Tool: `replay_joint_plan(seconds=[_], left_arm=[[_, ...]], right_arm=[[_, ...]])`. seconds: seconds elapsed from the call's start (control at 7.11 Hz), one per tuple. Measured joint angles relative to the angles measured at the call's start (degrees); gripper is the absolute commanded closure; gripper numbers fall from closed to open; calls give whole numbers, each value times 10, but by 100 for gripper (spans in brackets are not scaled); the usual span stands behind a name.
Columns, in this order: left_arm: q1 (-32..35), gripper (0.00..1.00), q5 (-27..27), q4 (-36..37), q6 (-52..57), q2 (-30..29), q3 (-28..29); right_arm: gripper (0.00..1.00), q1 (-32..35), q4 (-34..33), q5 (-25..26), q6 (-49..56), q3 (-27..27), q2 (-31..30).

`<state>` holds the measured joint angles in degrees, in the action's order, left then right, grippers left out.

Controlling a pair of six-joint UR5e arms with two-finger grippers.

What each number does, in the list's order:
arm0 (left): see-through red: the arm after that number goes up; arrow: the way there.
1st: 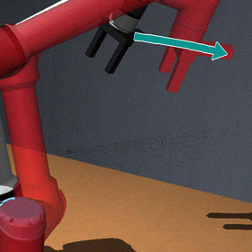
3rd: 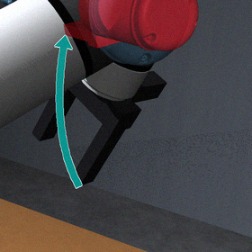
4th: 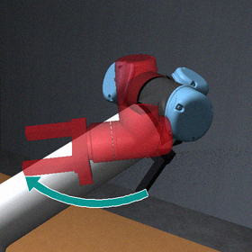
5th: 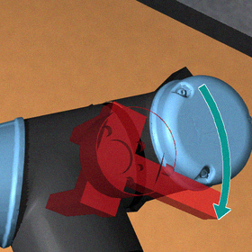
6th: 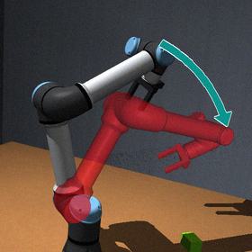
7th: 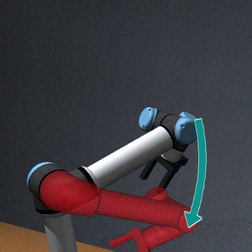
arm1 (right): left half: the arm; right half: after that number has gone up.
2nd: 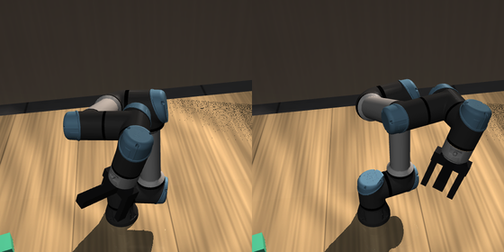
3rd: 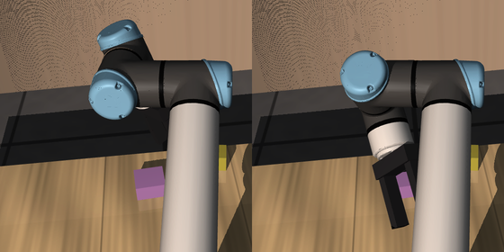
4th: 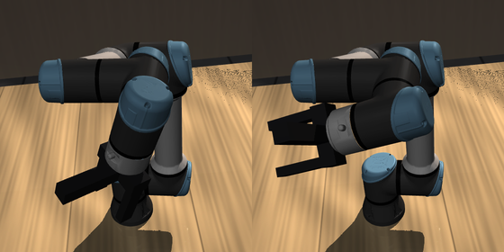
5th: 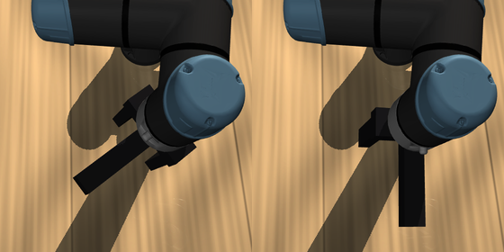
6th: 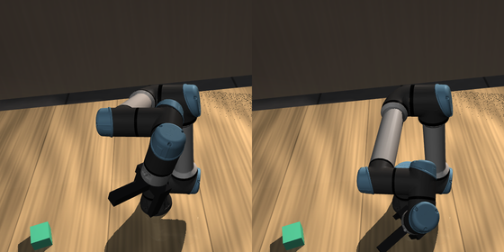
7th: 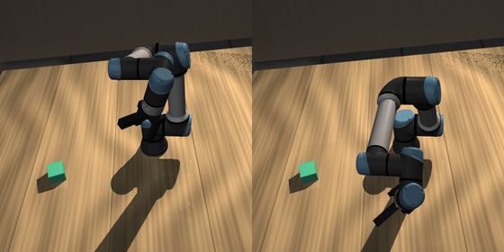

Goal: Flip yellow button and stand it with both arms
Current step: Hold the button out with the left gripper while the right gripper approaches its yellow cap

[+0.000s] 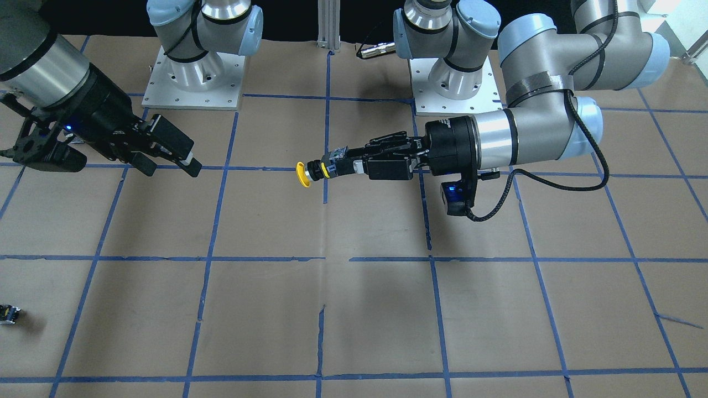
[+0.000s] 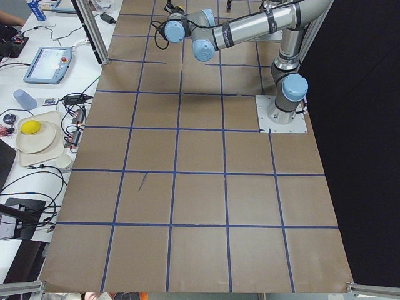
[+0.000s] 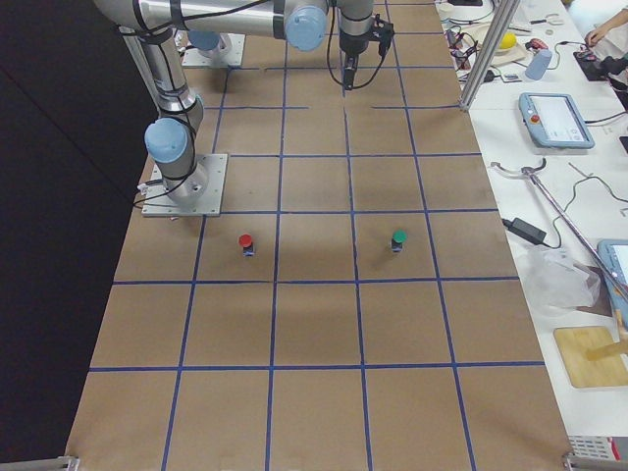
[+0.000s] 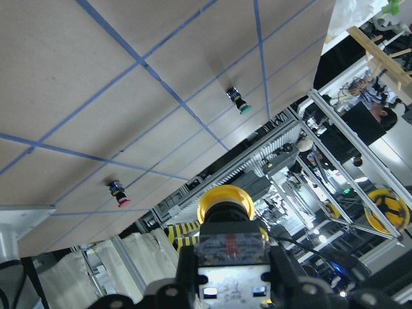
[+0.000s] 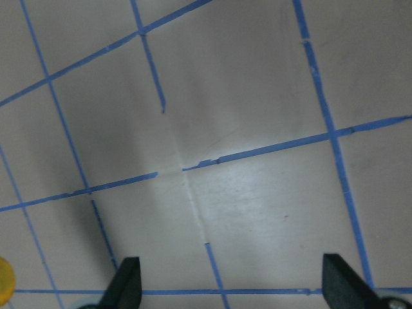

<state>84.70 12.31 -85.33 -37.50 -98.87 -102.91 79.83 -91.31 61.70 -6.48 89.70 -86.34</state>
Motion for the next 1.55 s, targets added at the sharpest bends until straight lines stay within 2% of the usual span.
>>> replay_joint_plan(seconds=[0.28, 0.56, 0.7, 0.98, 1.12, 1.55], left_arm=[[2, 100, -92, 9, 5, 11, -54], [17, 100, -136, 41, 8, 14, -95], [22, 100, -142, 50, 8, 16, -104], [36, 100, -154, 57, 9, 14, -108], [53, 100, -164, 66, 7, 11, -107], [69, 100, -183, 80, -5, 8, -102]], right_arm=[[0, -42, 24, -137, 19, 0, 10], [0, -59, 31, -255, 23, 1, 22], [0, -69, 35, -297, 22, 3, 24], [0, -76, 39, -352, 18, 9, 23], [0, -74, 39, -363, 19, 18, 24], [0, -62, 37, -413, 24, 86, 21]])
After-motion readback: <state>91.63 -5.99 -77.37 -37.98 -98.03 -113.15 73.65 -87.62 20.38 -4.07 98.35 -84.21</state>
